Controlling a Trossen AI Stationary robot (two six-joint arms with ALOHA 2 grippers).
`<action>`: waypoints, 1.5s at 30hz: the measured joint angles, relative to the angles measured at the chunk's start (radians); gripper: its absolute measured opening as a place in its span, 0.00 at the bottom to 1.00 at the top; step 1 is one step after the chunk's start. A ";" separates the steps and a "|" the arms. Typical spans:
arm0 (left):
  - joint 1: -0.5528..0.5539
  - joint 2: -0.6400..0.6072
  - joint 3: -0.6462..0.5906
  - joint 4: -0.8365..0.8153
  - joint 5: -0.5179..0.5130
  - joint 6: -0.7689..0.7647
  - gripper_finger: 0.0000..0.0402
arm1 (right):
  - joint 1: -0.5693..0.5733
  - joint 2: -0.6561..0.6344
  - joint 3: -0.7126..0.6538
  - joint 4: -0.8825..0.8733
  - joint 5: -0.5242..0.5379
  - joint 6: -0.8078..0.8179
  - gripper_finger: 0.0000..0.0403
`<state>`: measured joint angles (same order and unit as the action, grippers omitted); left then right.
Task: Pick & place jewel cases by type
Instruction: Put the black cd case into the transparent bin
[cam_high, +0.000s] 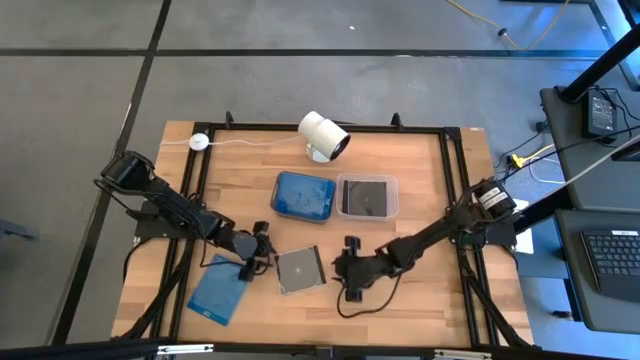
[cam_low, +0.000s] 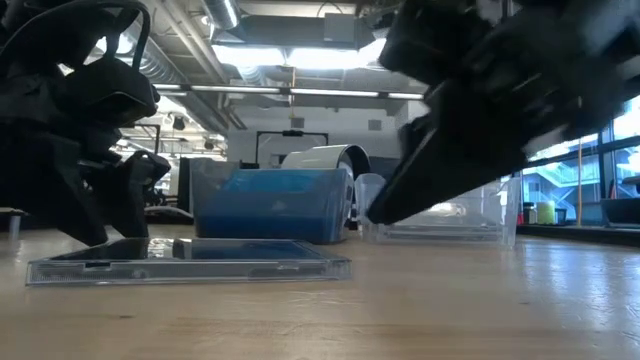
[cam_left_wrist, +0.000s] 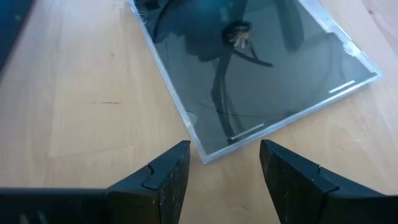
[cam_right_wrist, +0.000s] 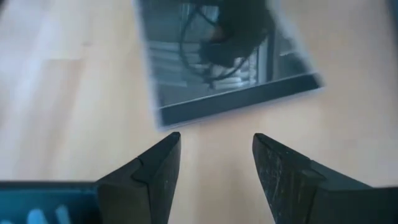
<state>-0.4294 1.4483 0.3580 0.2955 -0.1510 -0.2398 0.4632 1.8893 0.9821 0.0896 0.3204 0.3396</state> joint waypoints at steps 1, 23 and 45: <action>0.000 0.000 0.000 0.000 -0.009 0.000 0.48 | 0.015 0.000 0.000 -0.001 0.000 0.025 0.51; -0.001 -0.001 0.000 0.044 -0.015 0.000 0.47 | 0.078 0.174 0.000 0.262 0.135 0.023 0.51; 0.003 0.104 0.000 0.099 -0.074 -0.012 0.44 | 0.060 0.194 0.001 0.278 0.111 0.023 0.51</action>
<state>-0.4267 1.5520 0.3576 0.3941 -0.2247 -0.2520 0.5231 2.0834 0.9833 0.3679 0.4318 0.3627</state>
